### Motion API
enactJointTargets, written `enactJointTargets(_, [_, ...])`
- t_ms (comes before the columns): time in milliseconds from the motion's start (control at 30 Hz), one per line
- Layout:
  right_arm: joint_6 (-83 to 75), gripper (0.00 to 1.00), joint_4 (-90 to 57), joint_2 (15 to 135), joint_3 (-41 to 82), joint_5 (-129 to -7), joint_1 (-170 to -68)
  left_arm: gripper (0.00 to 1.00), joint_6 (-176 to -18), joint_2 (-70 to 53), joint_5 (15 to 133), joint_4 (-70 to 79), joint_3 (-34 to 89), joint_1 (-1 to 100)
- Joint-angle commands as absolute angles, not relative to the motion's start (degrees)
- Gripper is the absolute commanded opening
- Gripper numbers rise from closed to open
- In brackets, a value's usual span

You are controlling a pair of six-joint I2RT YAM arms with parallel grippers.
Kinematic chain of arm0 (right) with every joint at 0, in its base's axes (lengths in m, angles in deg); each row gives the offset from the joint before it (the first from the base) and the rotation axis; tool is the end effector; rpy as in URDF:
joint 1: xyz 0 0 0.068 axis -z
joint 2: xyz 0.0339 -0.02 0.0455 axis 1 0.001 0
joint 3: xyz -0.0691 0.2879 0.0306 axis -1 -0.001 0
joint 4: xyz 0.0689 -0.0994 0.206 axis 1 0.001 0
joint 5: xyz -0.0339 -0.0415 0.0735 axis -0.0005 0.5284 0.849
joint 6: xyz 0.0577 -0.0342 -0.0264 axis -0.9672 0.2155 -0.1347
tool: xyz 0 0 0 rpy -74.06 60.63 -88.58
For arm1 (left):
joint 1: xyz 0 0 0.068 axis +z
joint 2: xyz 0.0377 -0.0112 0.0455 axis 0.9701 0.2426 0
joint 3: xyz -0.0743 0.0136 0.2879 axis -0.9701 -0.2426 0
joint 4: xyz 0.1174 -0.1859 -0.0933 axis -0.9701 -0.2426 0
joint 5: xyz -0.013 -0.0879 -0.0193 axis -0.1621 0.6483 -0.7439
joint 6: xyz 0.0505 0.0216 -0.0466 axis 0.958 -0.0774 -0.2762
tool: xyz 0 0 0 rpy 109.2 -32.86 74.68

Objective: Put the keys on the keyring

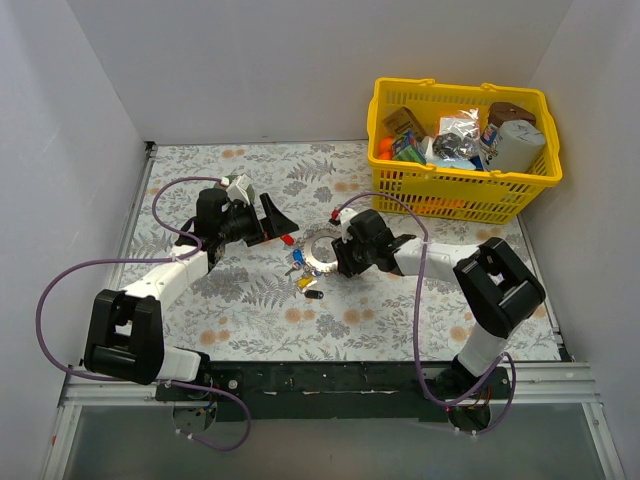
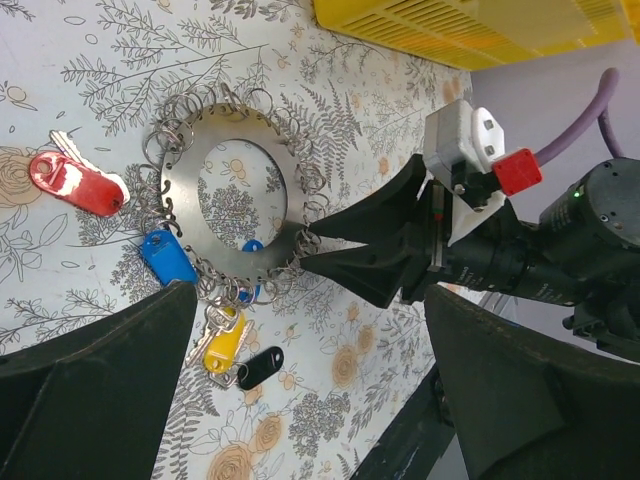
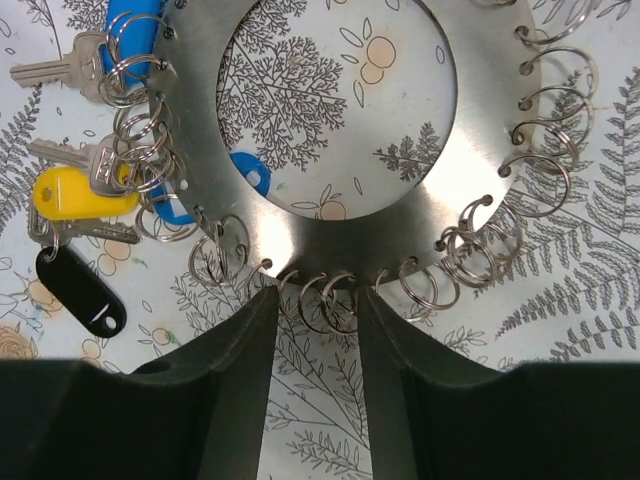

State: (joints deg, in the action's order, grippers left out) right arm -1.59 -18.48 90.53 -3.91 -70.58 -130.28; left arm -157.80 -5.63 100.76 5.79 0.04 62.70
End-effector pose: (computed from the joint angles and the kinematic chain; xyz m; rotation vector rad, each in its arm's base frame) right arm 0.2613 0.2282 0.1932 -0.7792 2.2564 0.4732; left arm 0.2680 -0.0985 0.2626 -0.7969 2.2564 -1.4640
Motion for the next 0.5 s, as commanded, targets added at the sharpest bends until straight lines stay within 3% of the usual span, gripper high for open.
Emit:
enactJointTargets(0, [-1.16,0.43,-18.25,93.16,-1.28,-71.62,-130.99,0.98,-157.43,-7.27,101.62,5.02,0.73,62.51])
enactJointTargets(167, [-1.25,0.18,-17.2,94.31,0.04,-72.06,-130.9,0.98,-156.9,-7.97,100.74,4.41,0.82,62.25])
enactJointTargets(267, [-1.42,0.1,-17.2,93.52,0.3,-72.5,-130.99,0.98,-156.99,-7.88,100.48,4.41,0.73,62.25])
enactJointTargets(467, [-2.39,0.05,-17.2,90.88,0.65,-68.21,-130.37,0.98,-156.9,-7.35,100.65,4.23,0.99,62.16])
